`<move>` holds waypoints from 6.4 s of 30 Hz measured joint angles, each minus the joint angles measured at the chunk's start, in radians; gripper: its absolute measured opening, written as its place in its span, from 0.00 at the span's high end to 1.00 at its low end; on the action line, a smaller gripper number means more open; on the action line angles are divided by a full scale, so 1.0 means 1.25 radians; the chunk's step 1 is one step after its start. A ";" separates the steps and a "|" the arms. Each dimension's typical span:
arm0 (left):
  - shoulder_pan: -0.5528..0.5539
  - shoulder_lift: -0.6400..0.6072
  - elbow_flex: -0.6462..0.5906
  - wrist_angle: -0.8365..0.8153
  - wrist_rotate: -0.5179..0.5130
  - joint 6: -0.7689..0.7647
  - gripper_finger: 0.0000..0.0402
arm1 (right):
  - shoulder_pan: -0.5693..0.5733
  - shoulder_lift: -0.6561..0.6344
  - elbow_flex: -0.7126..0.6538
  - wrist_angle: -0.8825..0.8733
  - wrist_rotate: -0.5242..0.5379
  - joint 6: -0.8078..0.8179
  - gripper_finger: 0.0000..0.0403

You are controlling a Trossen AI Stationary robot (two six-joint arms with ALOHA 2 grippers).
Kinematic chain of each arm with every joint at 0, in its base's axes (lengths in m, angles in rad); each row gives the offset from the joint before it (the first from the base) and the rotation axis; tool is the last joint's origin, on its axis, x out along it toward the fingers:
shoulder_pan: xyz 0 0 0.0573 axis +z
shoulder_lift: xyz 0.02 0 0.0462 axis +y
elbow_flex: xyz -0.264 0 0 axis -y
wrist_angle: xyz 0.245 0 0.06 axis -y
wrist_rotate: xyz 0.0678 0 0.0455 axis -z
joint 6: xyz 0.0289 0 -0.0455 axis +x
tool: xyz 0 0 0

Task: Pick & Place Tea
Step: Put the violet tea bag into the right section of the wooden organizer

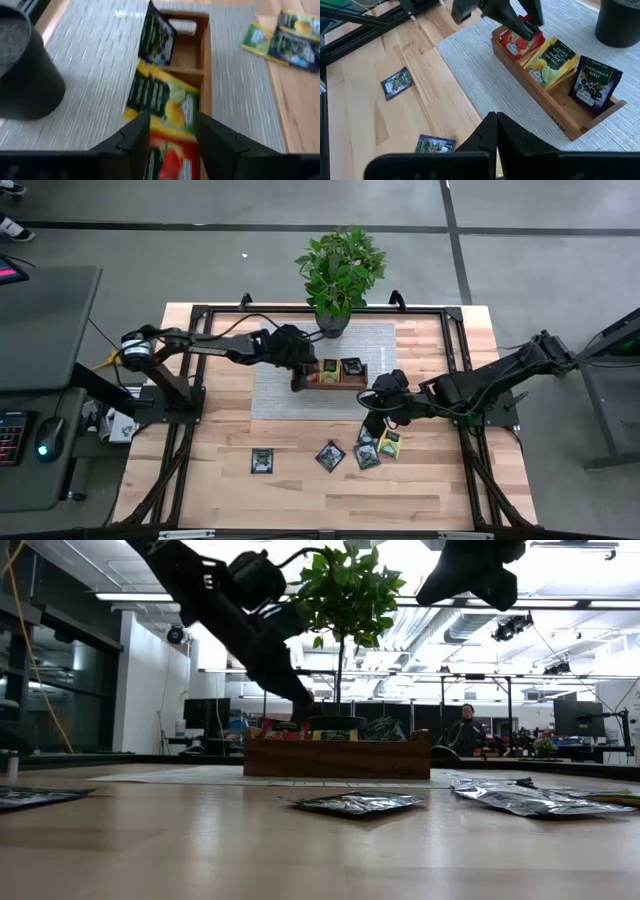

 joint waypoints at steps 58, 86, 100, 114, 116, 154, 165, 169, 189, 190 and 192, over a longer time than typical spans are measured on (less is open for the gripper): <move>-0.901 -0.471 -0.384 -0.444 -0.547 -0.948 0.82 | -0.062 0.877 0.646 0.382 -0.443 -0.410 1.00; -0.922 -0.404 -0.384 -0.385 -0.544 -1.021 0.82 | -0.041 0.939 0.646 0.477 -0.444 -0.430 1.00; -0.922 -0.404 -0.384 -0.364 -0.534 -1.097 0.82 | -0.032 0.980 0.650 0.425 -0.470 -0.328 1.00; -0.922 -0.361 -0.384 -0.287 -0.456 -1.253 0.76 | -0.033 0.984 0.649 0.417 -0.463 -0.310 1.00; -0.922 -0.351 -0.384 -0.279 -0.444 -1.275 0.69 | -0.033 0.984 0.648 0.417 -0.461 -0.311 1.00; -0.846 -0.307 -0.559 0.164 -0.292 -1.389 0.43 | -0.025 0.984 0.645 0.421 -0.448 -0.317 1.00; -0.757 -0.250 -0.557 0.244 -0.202 -1.325 0.43 | -0.025 0.984 0.645 0.421 -0.450 -0.330 1.00; -0.759 -0.249 -0.557 0.245 -0.213 -1.325 0.43 | -0.025 0.984 0.645 0.421 -0.451 -0.331 1.00; -0.757 -0.245 -0.561 0.230 -0.334 -1.286 0.91 | -0.031 0.984 0.645 0.421 -0.458 -0.332 1.00; -0.757 -0.245 -0.561 0.230 -0.337 -1.284 0.95 | -0.031 0.984 0.645 0.421 -0.458 -0.332 1.00; -0.758 -0.245 -0.561 0.230 -0.337 -1.282 0.98 | -0.031 0.984 0.645 0.421 -0.458 -0.332 1.00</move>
